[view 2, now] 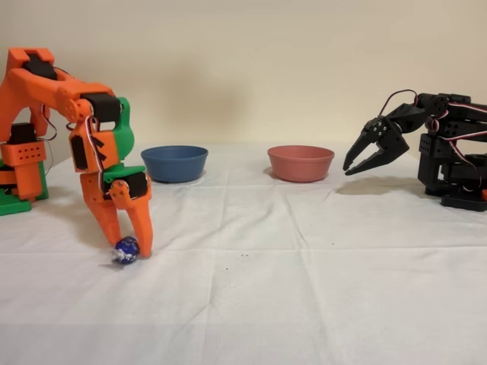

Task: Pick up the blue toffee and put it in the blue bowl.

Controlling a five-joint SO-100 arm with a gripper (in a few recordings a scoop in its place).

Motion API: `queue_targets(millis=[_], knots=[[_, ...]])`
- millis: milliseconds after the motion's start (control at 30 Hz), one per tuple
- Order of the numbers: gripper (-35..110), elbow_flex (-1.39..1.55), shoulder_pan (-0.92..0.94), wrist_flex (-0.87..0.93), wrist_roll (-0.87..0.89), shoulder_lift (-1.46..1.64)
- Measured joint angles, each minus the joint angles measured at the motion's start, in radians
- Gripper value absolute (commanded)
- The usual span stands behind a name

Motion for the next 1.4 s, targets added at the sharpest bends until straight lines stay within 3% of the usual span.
queue_targets(millis=[400,933,1400], knots=[[15,-0.023,0.018,0.0,-0.017,-0.02],[15,0.066,0.005,0.002,-0.035,0.049],[16,0.181,-0.219,0.129,-0.017,0.436]])
